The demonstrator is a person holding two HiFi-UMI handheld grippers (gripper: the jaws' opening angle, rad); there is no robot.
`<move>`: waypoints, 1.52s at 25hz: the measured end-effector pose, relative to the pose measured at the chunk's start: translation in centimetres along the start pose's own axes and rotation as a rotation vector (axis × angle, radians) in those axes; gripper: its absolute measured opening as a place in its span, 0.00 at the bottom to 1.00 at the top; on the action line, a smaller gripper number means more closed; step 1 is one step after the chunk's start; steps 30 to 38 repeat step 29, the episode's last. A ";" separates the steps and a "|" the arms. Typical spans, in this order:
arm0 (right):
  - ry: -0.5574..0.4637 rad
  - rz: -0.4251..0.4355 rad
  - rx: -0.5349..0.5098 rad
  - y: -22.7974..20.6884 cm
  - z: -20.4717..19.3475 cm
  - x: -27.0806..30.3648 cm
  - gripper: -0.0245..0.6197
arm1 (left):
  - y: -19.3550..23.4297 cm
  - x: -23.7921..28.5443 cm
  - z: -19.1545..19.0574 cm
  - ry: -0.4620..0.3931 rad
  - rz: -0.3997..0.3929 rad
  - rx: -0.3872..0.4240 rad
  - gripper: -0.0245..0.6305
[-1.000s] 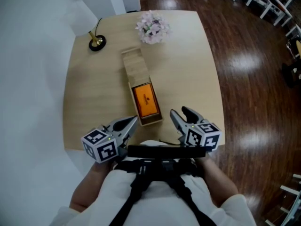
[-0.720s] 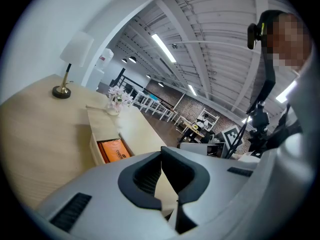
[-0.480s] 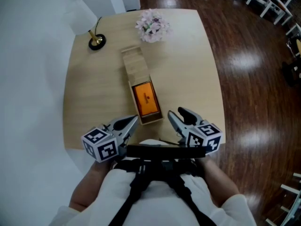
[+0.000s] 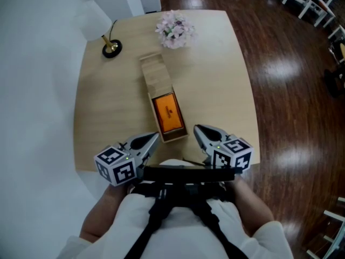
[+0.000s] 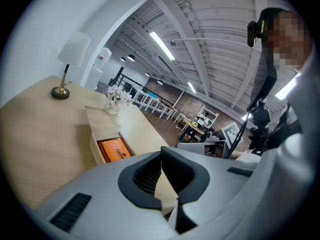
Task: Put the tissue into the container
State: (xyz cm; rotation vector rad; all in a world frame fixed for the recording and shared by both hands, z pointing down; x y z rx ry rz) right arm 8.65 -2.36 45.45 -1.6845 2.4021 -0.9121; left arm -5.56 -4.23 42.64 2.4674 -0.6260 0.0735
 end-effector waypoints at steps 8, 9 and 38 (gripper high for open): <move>0.038 0.019 -0.057 0.7 -0.2 0.3 0.03 | -0.1 -0.1 0.0 0.001 0.003 -0.001 0.03; 0.042 0.018 -0.062 0.7 -0.3 0.3 0.03 | -0.1 -0.1 0.1 0.001 0.003 -0.001 0.03; 0.083 0.023 -0.098 1.0 -0.5 0.6 0.03 | -0.2 -0.2 0.2 0.005 -0.002 -0.003 0.03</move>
Point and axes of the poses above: the fingertips, and each gripper's own axes: x forward along the fingers, y to its left, z out of its top, the point moved 2 cm from there along -x, backward along the fingers, and after that the axes turned 14 degrees about -y, right-handed, at the moved point
